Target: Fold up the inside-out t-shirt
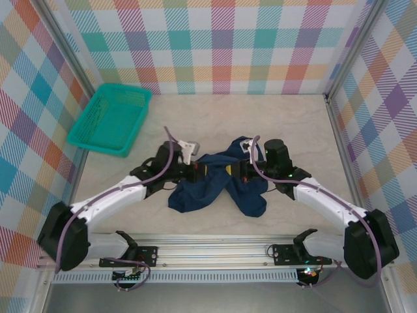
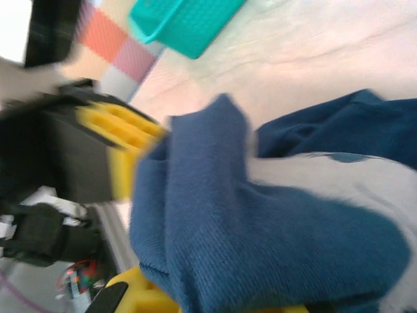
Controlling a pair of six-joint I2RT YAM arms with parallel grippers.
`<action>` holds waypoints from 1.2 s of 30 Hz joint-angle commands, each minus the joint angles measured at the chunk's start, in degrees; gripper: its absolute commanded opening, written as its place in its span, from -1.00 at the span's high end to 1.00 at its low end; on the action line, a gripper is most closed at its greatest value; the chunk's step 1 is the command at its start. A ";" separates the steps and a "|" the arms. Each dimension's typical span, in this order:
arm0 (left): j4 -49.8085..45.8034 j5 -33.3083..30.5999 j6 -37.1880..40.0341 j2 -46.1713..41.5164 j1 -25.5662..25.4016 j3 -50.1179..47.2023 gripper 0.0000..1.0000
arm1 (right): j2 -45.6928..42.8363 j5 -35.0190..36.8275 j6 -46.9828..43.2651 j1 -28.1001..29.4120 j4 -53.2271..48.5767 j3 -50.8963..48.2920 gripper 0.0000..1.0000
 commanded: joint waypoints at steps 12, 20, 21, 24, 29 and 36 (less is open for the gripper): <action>7.51 18.88 1.52 -13.64 5.58 -1.15 1.00 | -2.61 23.77 -8.47 1.71 -19.17 7.73 0.46; 4.91 20.69 8.16 -13.12 5.50 -1.09 1.00 | -7.89 15.24 -26.29 8.65 -11.07 5.43 -0.01; 4.73 20.65 8.62 -13.25 5.49 -1.09 1.00 | -6.65 12.92 -28.62 8.78 -10.63 6.29 -0.03; 4.18 20.73 9.38 -13.43 5.50 -1.33 1.00 | -2.51 9.47 -31.32 8.78 -8.60 8.42 -0.04; 3.62 20.53 9.92 -13.72 5.49 -1.51 1.00 | 2.95 9.58 -33.03 8.78 -7.30 11.58 0.06; 3.09 20.40 10.35 -13.38 5.49 -1.51 1.00 | 3.90 9.72 -33.19 8.69 -7.64 12.62 0.13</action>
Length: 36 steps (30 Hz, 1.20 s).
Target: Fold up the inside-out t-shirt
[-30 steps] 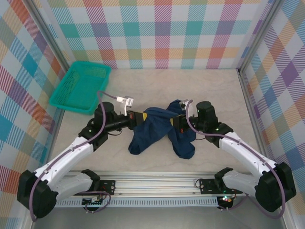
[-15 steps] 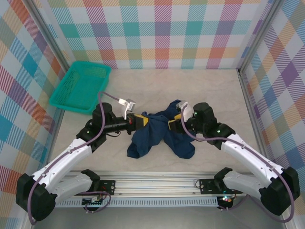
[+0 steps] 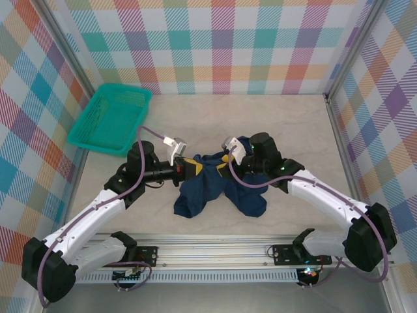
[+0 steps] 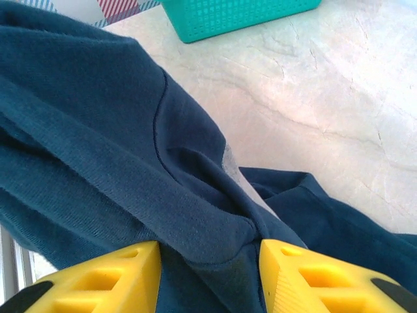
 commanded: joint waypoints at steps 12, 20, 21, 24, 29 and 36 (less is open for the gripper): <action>-0.47 1.38 1.72 -0.98 0.53 0.62 1.00 | 0.97 -2.52 -3.07 -1.44 -0.33 3.93 0.27; -0.37 1.40 1.58 -1.13 0.53 0.84 1.00 | 4.88 -6.15 -4.40 -1.35 -1.74 4.97 0.23; -0.37 1.39 1.61 -1.14 0.53 0.84 1.00 | 5.29 -6.46 -4.40 -1.30 -1.40 4.68 0.22; -0.47 1.14 1.53 -1.21 0.56 0.84 1.00 | 6.43 -8.26 -3.85 -1.32 0.54 4.30 0.18; -1.05 -0.83 1.56 -0.95 0.53 0.74 1.00 | 10.30 -12.14 -0.30 -0.81 2.94 7.04 0.57; -9.99 -28.04 -1.07 -1.94 0.53 0.12 1.00 | 2.88 -24.83 20.21 -7.98 5.06 4.97 1.00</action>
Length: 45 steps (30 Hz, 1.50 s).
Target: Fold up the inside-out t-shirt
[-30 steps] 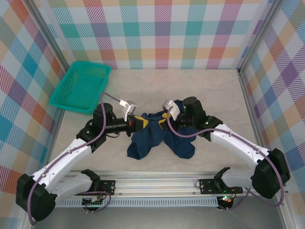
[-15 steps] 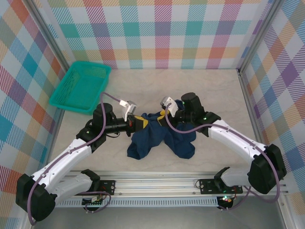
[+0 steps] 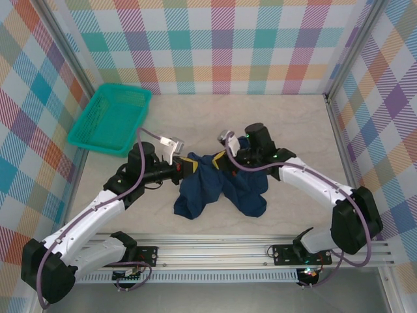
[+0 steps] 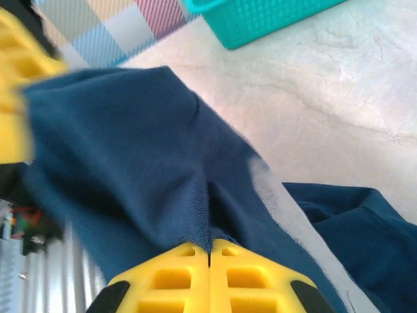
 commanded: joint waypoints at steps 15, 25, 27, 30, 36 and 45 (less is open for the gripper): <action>-8.06 -17.72 -9.24 -2.68 -8.27 2.00 0.07 | -3.46 -8.01 37.65 -1.71 24.56 -7.51 1.00; -9.15 -24.31 -4.71 7.95 -11.21 9.75 0.24 | -3.62 -8.86 36.92 -1.47 25.39 -8.81 1.00; -9.39 -24.40 -4.18 9.62 -10.53 11.09 0.28 | -3.89 -8.81 36.45 -1.50 24.82 -9.00 1.00; -11.89 -25.93 -3.75 11.86 -10.02 12.46 0.31 | -4.44 -8.65 36.12 -1.46 24.55 -9.29 1.00; -13.38 -25.48 -3.97 14.37 -9.00 13.03 0.28 | -5.17 -8.16 35.03 -1.52 23.53 -9.27 1.00; -7.56 -19.94 -3.25 18.80 -6.82 14.78 0.43 | -5.38 -8.62 35.73 -1.49 25.14 -9.94 1.00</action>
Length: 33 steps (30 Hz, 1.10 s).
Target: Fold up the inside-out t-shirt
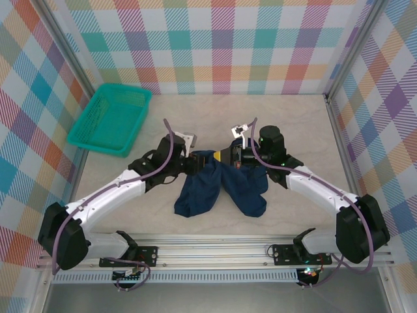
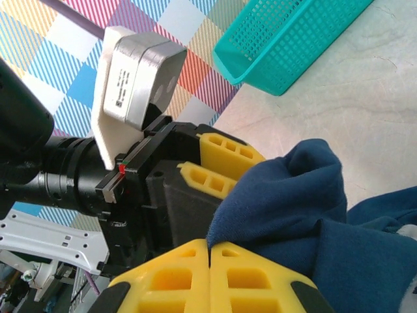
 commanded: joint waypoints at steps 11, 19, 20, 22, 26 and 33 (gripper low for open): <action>9.32 25.44 -2.36 -7.08 3.87 0.90 1.00 | -5.72 17.47 -16.07 0.47 -17.61 2.96 1.00; 13.54 38.56 -21.71 -11.82 5.99 -2.24 1.00 | -6.78 27.29 -25.36 2.99 -22.78 5.43 1.00; 14.16 39.12 -23.07 -11.90 5.99 -2.39 1.00 | -6.31 29.65 -24.98 2.99 -24.56 6.41 0.95; 12.99 38.23 -23.32 -12.55 6.25 -2.20 1.00 | -5.24 32.62 -25.16 3.10 -29.44 9.08 0.78; 11.03 36.46 -21.32 -12.68 7.49 -2.63 1.00 | -7.82 32.95 -28.61 3.94 -31.14 7.52 0.41; 14.22 36.81 -24.02 -10.39 9.24 -6.48 1.00 | -14.54 23.77 -35.47 12.55 -24.30 -1.56 0.21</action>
